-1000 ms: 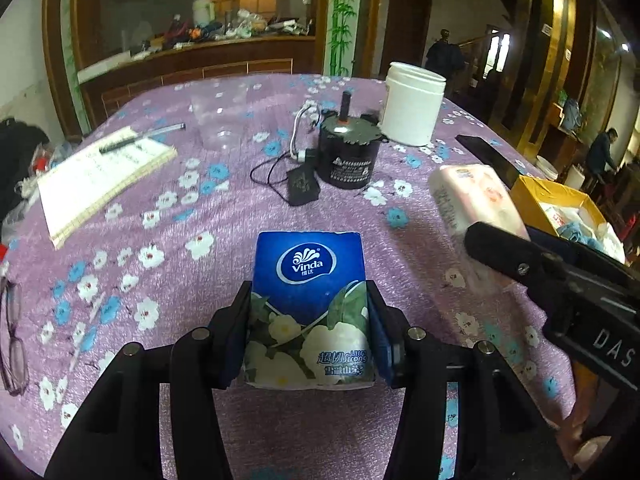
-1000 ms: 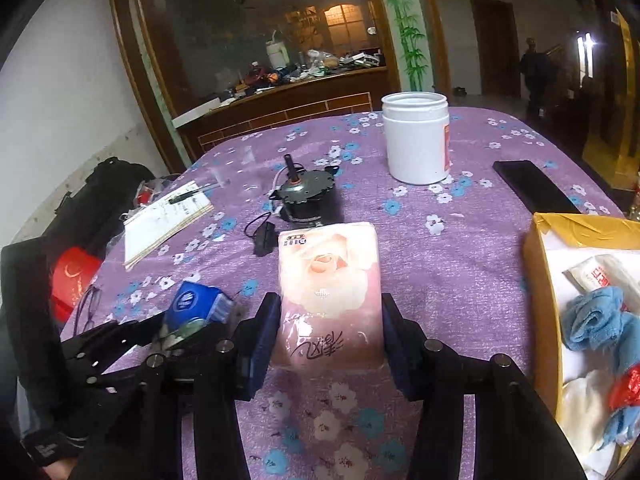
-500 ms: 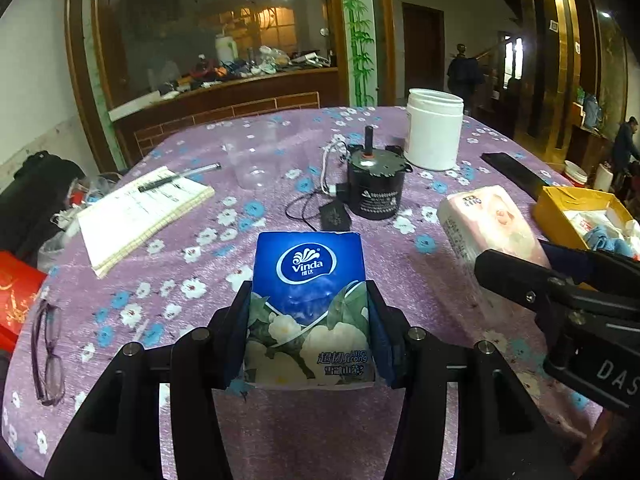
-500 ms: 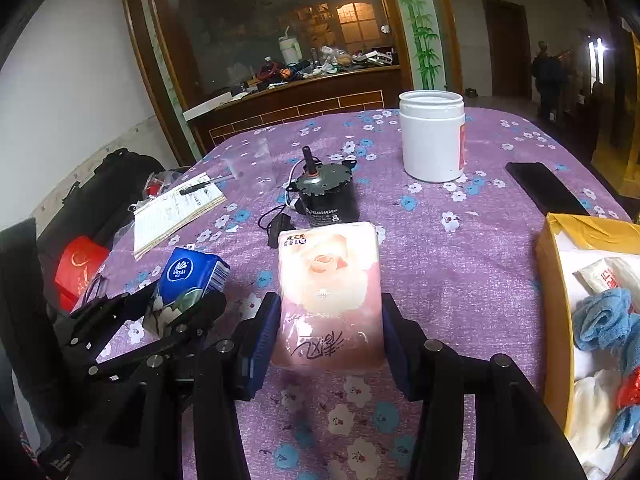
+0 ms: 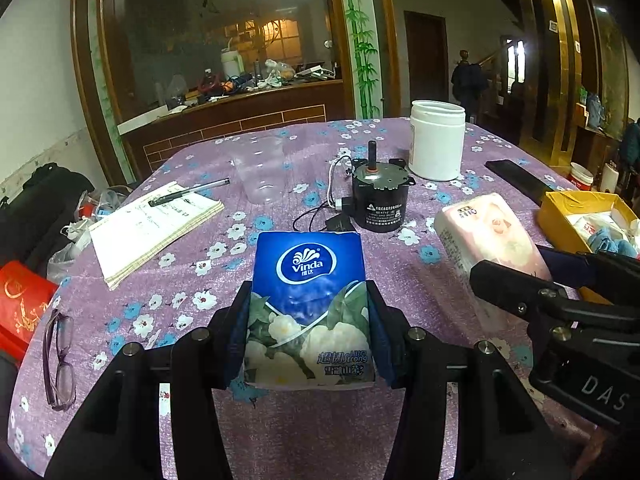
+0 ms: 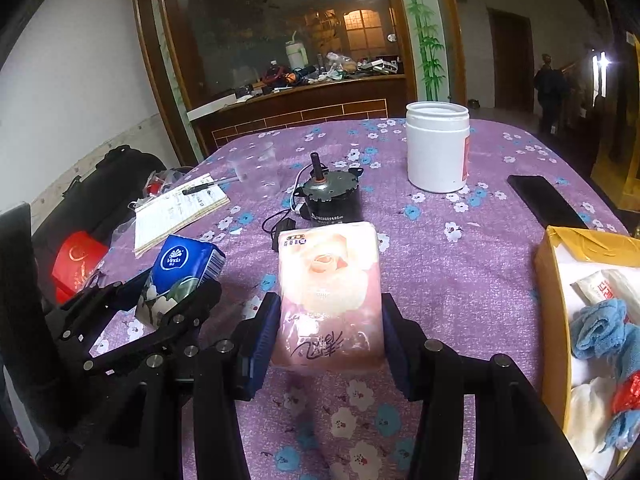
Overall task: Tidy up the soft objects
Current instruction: 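Hold the Vinda pack and pink pack above the table with both tools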
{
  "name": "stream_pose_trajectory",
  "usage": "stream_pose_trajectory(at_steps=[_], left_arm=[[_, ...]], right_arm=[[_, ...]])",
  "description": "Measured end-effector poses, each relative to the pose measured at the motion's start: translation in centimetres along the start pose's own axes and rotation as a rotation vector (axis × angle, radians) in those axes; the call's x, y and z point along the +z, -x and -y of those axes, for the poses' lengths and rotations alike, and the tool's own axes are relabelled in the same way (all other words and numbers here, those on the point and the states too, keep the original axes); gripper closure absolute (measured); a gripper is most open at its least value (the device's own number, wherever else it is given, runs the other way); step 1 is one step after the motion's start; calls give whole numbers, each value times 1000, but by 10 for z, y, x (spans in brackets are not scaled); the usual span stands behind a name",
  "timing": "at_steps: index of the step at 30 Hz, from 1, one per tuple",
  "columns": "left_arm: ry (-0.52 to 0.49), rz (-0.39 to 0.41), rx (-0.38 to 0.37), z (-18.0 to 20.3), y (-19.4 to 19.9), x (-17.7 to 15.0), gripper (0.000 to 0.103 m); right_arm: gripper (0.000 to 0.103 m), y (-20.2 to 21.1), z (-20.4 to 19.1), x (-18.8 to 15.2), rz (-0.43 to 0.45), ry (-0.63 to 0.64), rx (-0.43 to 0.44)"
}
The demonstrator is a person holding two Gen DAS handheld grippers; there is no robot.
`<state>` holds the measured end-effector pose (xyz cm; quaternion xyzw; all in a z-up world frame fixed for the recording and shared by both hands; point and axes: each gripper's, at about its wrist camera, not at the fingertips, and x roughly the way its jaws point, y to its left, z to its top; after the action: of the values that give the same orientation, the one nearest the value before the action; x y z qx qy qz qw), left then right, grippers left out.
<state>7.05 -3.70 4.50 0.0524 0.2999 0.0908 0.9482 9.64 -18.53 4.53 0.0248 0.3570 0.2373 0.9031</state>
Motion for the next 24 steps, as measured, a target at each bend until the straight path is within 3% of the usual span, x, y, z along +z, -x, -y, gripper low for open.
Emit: stream_pose_trajectory(at_steps=[24], left_arm=[[-18,42,32,2,5,1,53]], right_arm=[[53,6,0,1,16,-7,17]])
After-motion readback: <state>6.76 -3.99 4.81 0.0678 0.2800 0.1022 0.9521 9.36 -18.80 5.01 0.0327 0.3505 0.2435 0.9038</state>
